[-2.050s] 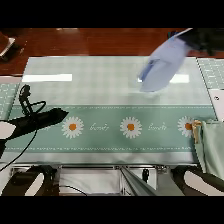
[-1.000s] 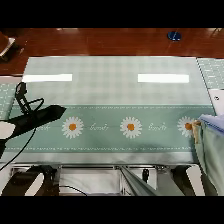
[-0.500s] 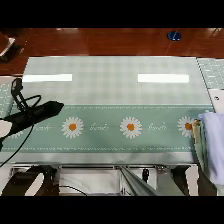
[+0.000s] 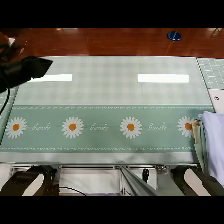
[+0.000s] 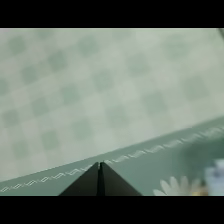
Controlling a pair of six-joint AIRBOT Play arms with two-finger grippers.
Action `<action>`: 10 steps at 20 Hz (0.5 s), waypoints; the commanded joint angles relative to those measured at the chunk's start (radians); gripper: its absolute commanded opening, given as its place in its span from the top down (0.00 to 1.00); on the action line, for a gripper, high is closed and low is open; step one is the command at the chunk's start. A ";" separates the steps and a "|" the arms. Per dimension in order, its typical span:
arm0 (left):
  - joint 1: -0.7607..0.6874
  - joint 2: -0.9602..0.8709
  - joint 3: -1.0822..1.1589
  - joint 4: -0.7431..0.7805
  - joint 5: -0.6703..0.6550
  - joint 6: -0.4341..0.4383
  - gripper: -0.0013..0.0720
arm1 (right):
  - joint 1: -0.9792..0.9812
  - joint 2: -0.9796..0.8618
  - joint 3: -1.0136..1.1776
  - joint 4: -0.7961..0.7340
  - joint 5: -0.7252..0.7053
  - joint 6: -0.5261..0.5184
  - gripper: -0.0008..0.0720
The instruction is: Fold the shirts.
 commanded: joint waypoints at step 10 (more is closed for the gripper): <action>-0.186 -0.303 -0.021 0.521 -0.124 -0.281 0.95 | 0.521 -0.518 0.000 -0.394 0.002 0.169 0.96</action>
